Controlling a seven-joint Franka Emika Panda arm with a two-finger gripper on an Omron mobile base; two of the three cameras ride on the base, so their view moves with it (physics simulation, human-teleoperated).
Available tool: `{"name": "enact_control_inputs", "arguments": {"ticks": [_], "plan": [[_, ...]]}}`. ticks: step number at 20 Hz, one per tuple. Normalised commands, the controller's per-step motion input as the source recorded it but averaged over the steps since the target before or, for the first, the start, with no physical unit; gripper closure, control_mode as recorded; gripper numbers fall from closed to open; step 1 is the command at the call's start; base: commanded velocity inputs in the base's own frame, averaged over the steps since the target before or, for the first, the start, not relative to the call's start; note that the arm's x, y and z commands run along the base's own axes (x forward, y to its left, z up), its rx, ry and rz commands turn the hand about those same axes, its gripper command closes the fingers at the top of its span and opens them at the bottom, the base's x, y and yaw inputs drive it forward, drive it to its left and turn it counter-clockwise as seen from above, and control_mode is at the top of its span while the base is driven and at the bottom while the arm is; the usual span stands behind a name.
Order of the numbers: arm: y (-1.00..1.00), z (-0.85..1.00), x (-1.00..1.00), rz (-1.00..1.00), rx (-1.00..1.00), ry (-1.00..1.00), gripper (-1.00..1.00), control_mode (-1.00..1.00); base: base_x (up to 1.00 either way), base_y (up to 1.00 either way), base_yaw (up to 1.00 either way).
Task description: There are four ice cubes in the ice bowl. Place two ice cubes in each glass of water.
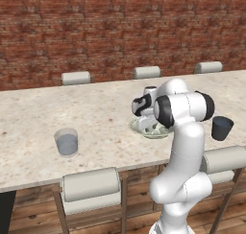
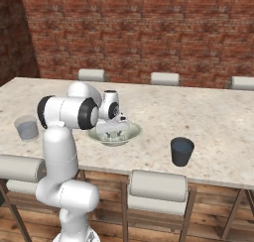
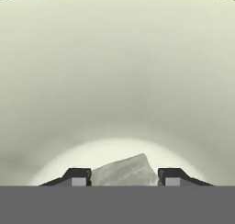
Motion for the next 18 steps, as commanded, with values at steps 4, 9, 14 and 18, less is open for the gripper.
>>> {"name": "enact_control_inputs", "arguments": {"ticks": [4,9,14,18], "plan": [[0.31,-0.26,-0.02,-0.03,0.00,-0.17,1.00,-1.00,0.00,0.00,0.00],[0.01,0.18,-0.34,-0.09,0.14,-0.19,1.00,-1.00,0.00,0.00,0.00],[0.00,0.79,-0.32,-0.09,0.27,-0.04,1.00,-1.00,0.00,0.00,0.00],[0.01,0.96,-0.18,-0.09,0.25,0.00,1.00,-1.00,0.00,0.00,0.00]]}}
